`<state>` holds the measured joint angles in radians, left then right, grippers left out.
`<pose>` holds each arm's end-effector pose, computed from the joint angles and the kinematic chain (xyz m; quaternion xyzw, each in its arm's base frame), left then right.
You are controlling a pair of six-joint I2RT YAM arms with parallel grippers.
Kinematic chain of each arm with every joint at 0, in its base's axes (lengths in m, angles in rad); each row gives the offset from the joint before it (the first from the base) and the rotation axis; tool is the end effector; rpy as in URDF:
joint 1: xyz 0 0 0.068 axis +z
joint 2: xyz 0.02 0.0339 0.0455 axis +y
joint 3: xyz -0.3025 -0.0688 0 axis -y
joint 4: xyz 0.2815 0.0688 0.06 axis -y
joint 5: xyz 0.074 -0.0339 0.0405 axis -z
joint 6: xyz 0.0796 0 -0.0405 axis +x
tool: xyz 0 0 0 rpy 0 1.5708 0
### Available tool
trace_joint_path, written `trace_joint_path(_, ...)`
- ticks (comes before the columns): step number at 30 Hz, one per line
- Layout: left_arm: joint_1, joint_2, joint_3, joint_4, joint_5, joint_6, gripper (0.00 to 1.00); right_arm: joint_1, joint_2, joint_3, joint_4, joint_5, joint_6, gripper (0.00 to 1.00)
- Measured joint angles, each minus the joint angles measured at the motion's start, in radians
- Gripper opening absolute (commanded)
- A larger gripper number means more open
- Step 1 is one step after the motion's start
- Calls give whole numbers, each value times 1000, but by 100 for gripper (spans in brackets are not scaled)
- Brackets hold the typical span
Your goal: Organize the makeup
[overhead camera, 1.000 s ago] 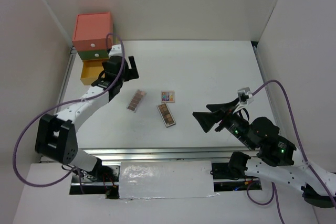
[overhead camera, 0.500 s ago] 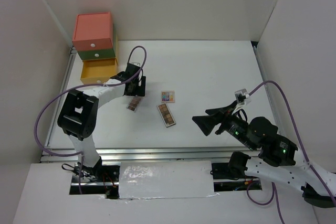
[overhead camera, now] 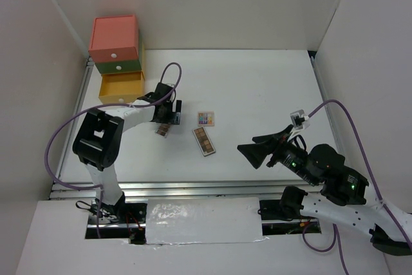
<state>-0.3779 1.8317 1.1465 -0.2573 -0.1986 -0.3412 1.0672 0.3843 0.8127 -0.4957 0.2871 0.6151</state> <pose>0.4178 -0.1490 0.1511 -0.0133 0.9468 -0.0199 0.3210 0.0780 0.0948 0.3883 -0.0668 0.7265 0.4342 0.5285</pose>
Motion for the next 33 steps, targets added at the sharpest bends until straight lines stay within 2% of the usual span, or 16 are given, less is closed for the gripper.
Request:
trace_joint_path(8,-18,7,-8,-16,10,-3,97,0,-4,0,-6,-16,18,100)
trace_joint_path(11,-20,18,5,-21,6,-11,86,0,-12,0,-6,-18,22,100)
trace_joint_path(15,-21,44,40,-38,-4,-30,82,0,-22,1,-7,-19,24,100)
trace_joint_path(19,-22,68,76,-49,-3,-36,61,0,-24,7,-15,-19,24,100)
trace_joint_path(22,-24,72,85,-57,-3,-33,55,0,-29,13,-26,-18,24,100)
trace_joint_path(27,-23,72,110,-108,16,-44,50,0,-37,19,-43,-14,24,100)
trace_joint_path(33,-15,62,218,-175,17,-85,48,0,-46,19,-52,-13,27,100)
